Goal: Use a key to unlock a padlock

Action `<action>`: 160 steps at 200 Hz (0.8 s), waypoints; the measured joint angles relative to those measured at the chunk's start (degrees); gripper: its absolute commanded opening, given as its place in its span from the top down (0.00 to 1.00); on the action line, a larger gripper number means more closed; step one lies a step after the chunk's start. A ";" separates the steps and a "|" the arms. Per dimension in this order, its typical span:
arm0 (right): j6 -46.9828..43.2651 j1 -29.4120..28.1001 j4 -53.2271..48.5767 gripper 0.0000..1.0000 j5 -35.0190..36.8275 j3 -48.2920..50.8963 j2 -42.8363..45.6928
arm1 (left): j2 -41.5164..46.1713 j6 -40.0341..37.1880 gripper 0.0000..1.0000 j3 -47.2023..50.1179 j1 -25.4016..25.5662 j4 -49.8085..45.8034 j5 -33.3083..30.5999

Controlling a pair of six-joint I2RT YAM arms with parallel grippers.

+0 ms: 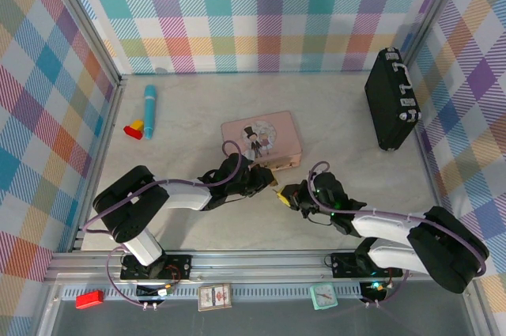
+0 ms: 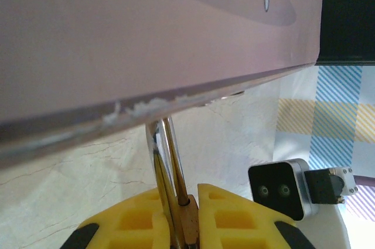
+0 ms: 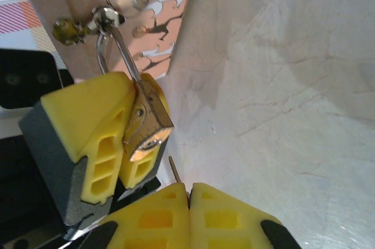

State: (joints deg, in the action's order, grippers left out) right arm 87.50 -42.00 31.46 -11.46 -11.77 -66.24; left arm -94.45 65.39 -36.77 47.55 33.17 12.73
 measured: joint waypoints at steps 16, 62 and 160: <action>-0.02 0.87 -0.02 1.00 -0.22 0.02 1.70 | 0.00 0.20 1.00 0.00 0.00 0.04 0.02; -0.02 3.10 -0.07 1.00 -1.29 0.02 3.91 | -0.61 0.17 1.00 0.00 0.00 0.83 0.02; 2.54 3.43 4.68 1.00 -1.57 1.51 0.28 | -0.74 0.63 1.00 -0.02 0.00 1.36 -0.85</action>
State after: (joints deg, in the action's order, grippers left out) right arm 90.04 -38.57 36.14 -13.04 -10.26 -65.95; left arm -95.20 66.02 -36.80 47.55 34.52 11.88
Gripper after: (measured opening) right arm 0.055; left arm 0.122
